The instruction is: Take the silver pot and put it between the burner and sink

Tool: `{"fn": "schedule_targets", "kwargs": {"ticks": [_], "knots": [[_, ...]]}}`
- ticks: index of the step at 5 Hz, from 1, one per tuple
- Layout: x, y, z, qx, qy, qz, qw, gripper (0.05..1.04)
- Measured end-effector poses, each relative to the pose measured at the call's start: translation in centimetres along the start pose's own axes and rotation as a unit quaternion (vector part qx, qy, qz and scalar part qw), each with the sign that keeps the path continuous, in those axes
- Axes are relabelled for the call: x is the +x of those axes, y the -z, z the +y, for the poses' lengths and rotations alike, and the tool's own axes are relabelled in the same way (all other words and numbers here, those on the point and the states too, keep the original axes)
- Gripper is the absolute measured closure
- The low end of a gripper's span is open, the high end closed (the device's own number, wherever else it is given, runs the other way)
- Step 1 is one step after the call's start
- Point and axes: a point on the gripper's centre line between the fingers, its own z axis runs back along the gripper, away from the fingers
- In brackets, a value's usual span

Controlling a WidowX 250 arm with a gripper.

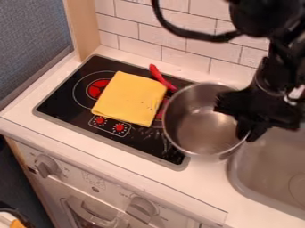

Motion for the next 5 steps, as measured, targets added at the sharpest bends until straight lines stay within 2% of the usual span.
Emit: {"fn": "schedule_targets", "kwargs": {"ticks": [1, 2, 3, 5], "knots": [[-0.22, 0.93, -0.53, -0.003, 0.009, 0.014, 0.9999, 0.999], [-0.04, 1.49, -1.07, -0.004, 0.018, 0.021, 0.9996, 0.958], [0.35, 1.72, -1.26, -0.012, 0.012, 0.027, 0.9995, 0.764], [0.51, 1.73, -0.86, -0.002, -0.002, 0.026, 0.9997, 0.188]]}}
